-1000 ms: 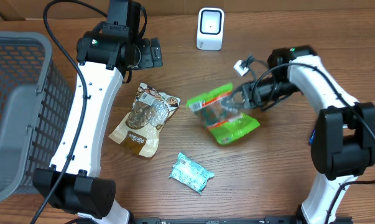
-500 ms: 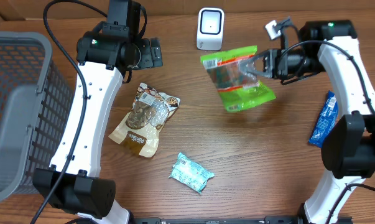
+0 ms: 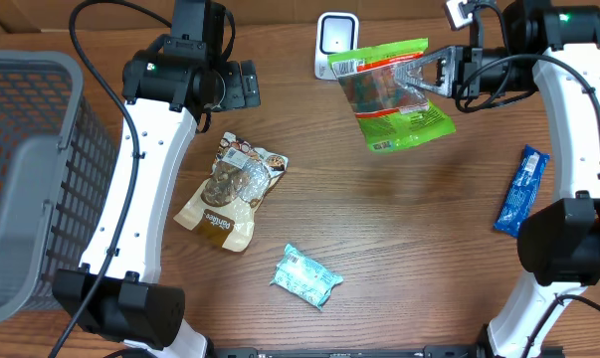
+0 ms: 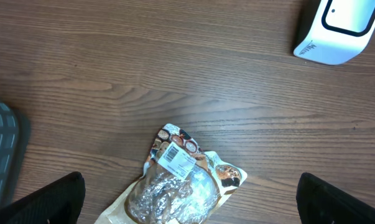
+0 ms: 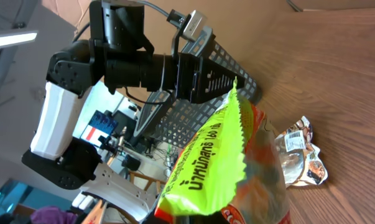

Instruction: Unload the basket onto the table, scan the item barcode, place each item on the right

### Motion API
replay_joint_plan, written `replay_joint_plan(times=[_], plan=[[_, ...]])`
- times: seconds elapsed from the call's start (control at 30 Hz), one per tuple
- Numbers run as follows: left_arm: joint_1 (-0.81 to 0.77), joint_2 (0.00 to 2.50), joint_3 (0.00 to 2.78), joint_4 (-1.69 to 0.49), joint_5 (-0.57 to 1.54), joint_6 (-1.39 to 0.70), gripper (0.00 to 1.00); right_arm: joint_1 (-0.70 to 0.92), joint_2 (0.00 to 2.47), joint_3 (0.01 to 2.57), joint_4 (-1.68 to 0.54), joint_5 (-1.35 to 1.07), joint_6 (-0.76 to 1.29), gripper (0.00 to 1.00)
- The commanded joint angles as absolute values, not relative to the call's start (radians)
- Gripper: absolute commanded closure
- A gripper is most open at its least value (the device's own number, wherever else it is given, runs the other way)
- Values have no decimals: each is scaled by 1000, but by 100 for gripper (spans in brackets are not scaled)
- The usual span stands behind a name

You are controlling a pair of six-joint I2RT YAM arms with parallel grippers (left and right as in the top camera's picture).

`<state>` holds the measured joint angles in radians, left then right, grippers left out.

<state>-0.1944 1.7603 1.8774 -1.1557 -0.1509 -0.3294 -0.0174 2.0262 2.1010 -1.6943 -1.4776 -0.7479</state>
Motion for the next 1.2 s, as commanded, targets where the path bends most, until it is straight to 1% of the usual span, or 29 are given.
replay_joint_plan(times=[0.0, 0.2, 0.43, 0.53, 0.57, 0.7, 0.77, 0.83, 0.87, 1.0, 1.17], plan=[[-190, 1745, 1893, -1155, -157, -307, 0, -24, 1980, 2133, -1688, -1564, -733, 96], [-190, 1745, 1893, -1155, -157, -307, 0, -22, 1979, 2133, -1682, -1507, -733, 96], [-190, 1745, 1893, -1155, -157, -307, 0, -11, 1980, 2133, -1679, -1383, -732, 96], [-190, 1745, 1893, -1155, -157, -307, 0, 13, 1980, 2133, -1644, -1291, -670, 96], [-190, 1745, 1893, -1155, -156, -307, 0, 43, 1981, 2132, -1570, -1169, -535, 96], [-190, 1745, 1893, -1155, -156, -307, 0, 138, 1982, 2131, -1414, -736, -218, 96], [-190, 1745, 1893, -1155, -157, -307, 0, 191, 1983, 2131, -1377, -514, -109, 96], [-190, 1745, 1893, -1155, -157, -307, 0, 235, 1988, 2131, -1362, -348, -30, 96], [-190, 1745, 1893, -1155, -157, -307, 1, 277, 1998, 2126, -1355, -190, 50, 96], [-190, 1745, 1893, -1155, -157, -307, 0, 336, 2016, 2072, -1332, 51, 176, 96], [-190, 1745, 1893, -1155, -156, -307, 0, 371, 2033, 1968, -1313, 325, 357, 96]])
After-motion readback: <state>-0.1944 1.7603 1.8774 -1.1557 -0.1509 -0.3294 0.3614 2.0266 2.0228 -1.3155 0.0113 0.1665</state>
